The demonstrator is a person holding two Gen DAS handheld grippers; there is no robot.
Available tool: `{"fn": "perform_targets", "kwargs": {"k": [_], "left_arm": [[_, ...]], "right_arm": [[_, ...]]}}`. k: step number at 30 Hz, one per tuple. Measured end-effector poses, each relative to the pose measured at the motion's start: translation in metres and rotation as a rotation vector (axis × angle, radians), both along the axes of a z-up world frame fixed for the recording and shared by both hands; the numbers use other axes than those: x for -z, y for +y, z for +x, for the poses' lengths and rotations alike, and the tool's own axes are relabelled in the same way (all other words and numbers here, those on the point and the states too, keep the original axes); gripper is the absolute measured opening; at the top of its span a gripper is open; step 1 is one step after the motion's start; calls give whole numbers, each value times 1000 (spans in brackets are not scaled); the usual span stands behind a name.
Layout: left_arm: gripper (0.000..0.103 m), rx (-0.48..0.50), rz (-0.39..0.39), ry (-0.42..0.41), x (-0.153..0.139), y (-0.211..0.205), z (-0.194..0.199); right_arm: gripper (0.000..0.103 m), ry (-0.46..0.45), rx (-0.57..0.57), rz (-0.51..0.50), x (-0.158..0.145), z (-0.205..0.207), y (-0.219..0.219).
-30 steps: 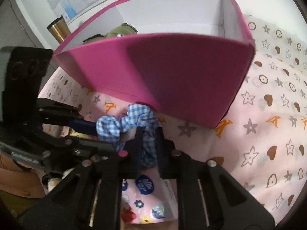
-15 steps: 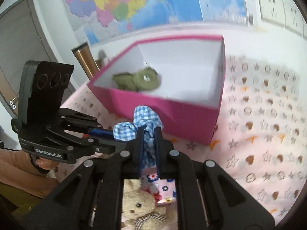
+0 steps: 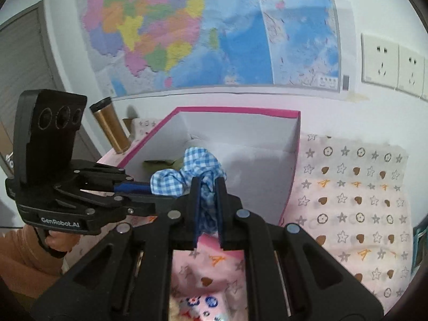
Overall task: Organize soft objects
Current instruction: 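Drop the gingham scrunchie into the pink box, opening the right gripper, then grasp the cream bunny plush with the right gripper while the left gripper grasps the black scrunchie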
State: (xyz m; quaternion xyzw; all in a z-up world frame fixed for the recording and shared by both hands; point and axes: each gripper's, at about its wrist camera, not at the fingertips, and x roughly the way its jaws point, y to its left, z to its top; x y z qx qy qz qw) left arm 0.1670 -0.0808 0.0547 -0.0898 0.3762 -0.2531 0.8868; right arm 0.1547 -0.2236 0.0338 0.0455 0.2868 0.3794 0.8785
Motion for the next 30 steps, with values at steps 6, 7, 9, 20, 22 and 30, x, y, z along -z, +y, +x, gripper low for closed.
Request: {"fn": "perform_targets", "kwargs": {"k": [6, 7, 9, 20, 22, 30], "left_arm": [[19, -59, 35, 82, 23, 10, 32], [22, -63, 37, 109, 30, 10, 38], [30, -86, 44, 131, 37, 11, 43], [39, -97, 49, 43, 28, 23, -3], [39, -56, 32, 26, 25, 21, -15], [41, 107, 34, 3, 33, 0, -72]], "right_arm": [[13, 77, 32, -43, 23, 27, 8], [15, 89, 35, -54, 27, 30, 10], [20, 118, 46, -70, 36, 34, 11], [40, 77, 22, -14, 34, -19, -25], [41, 83, -12, 7, 36, -36, -32], [55, 118, -128, -76, 65, -91, -28]]}}
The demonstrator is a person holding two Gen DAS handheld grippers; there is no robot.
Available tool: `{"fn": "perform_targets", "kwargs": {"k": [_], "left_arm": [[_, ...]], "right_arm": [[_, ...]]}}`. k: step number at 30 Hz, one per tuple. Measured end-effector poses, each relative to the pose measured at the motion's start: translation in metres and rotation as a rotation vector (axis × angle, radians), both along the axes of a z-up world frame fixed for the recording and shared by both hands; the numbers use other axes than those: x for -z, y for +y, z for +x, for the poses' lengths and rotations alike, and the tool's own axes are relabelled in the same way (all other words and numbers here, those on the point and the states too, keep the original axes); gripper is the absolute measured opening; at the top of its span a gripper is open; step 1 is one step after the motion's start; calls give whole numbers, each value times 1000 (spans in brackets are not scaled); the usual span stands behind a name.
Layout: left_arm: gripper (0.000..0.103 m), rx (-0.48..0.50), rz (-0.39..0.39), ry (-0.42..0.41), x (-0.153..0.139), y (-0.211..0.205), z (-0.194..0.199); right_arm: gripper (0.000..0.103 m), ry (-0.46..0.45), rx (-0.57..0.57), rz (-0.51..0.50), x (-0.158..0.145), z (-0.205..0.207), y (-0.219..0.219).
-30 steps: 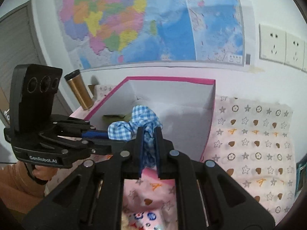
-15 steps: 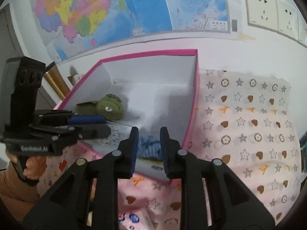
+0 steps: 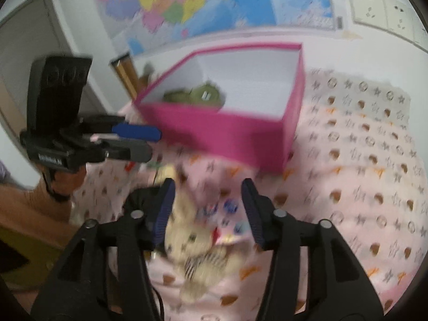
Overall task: Organize soft objects
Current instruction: 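Grasp the cream bunny plush with the right gripper while the left gripper grasps the black scrunchie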
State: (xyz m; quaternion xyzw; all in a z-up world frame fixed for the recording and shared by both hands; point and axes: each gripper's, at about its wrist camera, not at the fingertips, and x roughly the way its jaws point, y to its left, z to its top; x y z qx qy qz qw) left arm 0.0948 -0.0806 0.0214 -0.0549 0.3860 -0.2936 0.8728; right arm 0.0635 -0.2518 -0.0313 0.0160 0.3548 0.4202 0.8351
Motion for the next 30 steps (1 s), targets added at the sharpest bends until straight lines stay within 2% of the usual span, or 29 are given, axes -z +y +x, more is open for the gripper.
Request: {"fn": "perform_targets", "kwargs": {"k": [3, 8, 14, 16, 24, 27, 30], "left_arm": [[41, 25, 27, 15, 11, -9, -11], [41, 36, 28, 72, 32, -13, -19], [41, 13, -10, 121, 43, -5, -19], [41, 9, -12, 122, 44, -4, -20], [41, 34, -44, 116, 43, -8, -22], [49, 79, -84, 94, 36, -13, -25], [49, 112, -110, 66, 27, -19, -25]], "right_arm": [[56, 17, -53, -51, 15, -12, 13], [59, 20, -101, -108, 31, -20, 30], [59, 28, -121, -186, 46, -15, 44], [51, 34, -123, -168, 48, -14, 42], [49, 21, -39, -52, 25, -15, 8], [49, 8, 3, 13, 7, -10, -1], [49, -12, 25, 53, -10, -3, -4]]}}
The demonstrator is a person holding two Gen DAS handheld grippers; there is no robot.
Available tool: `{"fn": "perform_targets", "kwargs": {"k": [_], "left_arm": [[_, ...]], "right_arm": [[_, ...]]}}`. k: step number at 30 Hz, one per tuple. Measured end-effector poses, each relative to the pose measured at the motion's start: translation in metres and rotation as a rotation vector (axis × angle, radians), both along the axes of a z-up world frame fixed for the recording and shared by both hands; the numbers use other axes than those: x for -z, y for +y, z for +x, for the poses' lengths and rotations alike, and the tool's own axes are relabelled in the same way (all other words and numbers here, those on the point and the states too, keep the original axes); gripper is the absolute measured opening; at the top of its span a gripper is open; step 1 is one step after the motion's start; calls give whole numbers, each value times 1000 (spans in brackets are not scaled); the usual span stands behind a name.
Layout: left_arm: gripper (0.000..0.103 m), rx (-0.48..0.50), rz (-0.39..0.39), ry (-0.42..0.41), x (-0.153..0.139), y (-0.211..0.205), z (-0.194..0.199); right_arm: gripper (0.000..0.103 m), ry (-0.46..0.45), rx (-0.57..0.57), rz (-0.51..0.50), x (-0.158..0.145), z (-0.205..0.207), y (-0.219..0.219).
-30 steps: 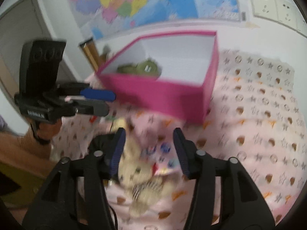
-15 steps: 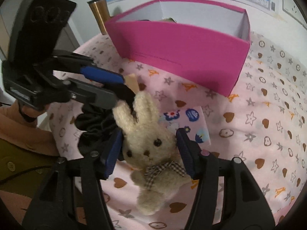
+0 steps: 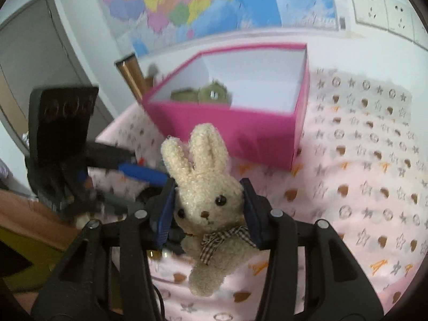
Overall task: Organize soft objects
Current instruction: 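Grasp the cream bunny plush with the right gripper while the left gripper grasps the black scrunchie, then lower the bunny into the pink box and open the right gripper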
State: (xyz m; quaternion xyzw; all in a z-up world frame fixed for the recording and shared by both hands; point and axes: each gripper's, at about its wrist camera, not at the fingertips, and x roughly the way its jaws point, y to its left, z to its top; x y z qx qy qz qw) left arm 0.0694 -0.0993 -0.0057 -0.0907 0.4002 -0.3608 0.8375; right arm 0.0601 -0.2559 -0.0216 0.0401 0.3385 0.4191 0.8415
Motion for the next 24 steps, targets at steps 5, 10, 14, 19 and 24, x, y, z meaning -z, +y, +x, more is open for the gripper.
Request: {"fn": "perform_targets", "kwargs": {"k": [5, 10, 14, 19, 24], "left_arm": [[47, 18, -13, -66, -21, -13, 13], [41, -4, -6, -102, -37, -19, 37], [38, -54, 2, -112, -46, -13, 64], [33, -120, 16, -72, -47, 1, 104], [32, -179, 20, 12, -33, 14, 142]], "right_arm": [[50, -57, 11, 29, -29, 18, 10], [50, -113, -13, 2, -55, 49, 28], [50, -126, -6, -32, -63, 82, 40], [50, -94, 6, -67, -62, 123, 55], [50, -71, 42, -152, -51, 158, 73]]}}
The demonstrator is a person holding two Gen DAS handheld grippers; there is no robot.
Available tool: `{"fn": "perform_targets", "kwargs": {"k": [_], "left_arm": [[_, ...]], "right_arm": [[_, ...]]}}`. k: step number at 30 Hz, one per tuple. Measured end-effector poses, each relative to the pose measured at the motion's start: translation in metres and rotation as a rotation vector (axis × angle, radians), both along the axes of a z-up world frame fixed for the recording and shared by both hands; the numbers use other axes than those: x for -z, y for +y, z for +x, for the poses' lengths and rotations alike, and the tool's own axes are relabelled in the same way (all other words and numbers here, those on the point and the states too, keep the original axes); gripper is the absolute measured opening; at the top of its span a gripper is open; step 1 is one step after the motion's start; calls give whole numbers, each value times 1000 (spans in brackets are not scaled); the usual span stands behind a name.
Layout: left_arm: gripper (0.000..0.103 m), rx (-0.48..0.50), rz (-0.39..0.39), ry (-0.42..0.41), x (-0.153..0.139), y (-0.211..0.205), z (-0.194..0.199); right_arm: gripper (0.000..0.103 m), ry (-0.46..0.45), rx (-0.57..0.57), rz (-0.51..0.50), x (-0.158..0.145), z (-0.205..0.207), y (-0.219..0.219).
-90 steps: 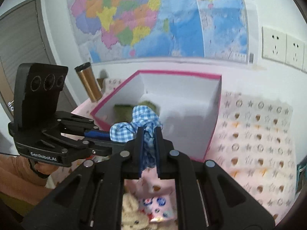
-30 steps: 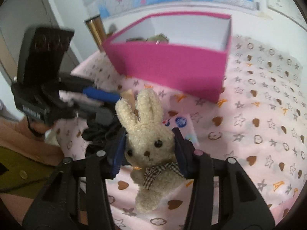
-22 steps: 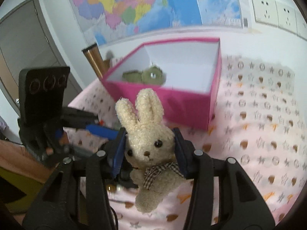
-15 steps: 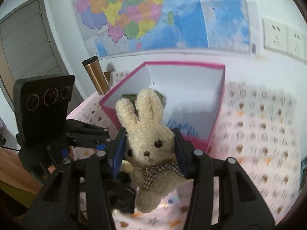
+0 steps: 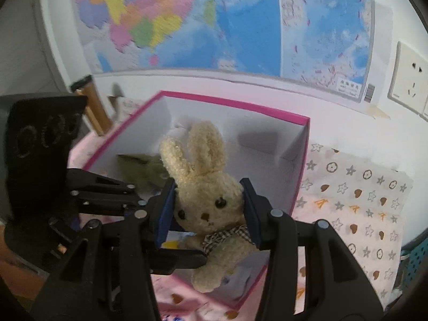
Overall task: Organize soft objects
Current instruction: 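Lower the bunny into the pink box and open the right gripper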
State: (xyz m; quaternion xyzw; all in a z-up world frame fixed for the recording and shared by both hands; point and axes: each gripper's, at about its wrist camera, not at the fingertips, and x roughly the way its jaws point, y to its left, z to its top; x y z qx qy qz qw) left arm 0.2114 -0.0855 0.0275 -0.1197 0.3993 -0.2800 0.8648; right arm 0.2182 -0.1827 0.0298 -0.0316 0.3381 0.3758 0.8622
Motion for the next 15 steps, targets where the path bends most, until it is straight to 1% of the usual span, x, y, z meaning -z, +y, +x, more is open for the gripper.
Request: {"fn": "perform_targets", "kwargs": {"k": [1, 3, 4, 5, 6, 8, 9, 12, 15], "left_arm": [[32, -11, 13, 13, 3, 1, 6], [35, -55, 52, 39, 9, 6, 15], [35, -64, 61, 46, 11, 6, 17], [37, -87, 86, 70, 15, 8, 21], [38, -98, 96, 79, 17, 9, 22], [40, -126, 113, 93, 22, 14, 21], [40, -140, 116, 92, 22, 16, 19], [41, -166, 114, 71, 19, 24, 11], [41, -164, 128, 21, 13, 31, -11]], "right_arm": [[50, 6, 9, -13, 4, 7, 3], [50, 37, 24, -42, 12, 20, 9], [50, 58, 31, -69, 17, 27, 14], [52, 64, 50, -96, 21, 31, 17], [56, 60, 72, -129, 24, 34, 20], [56, 22, 124, -183, 24, 33, 24], [56, 5, 124, -175, 21, 30, 23], [56, -10, 105, -106, 13, 13, 13], [57, -14, 66, -25, 5, -14, -6]]}}
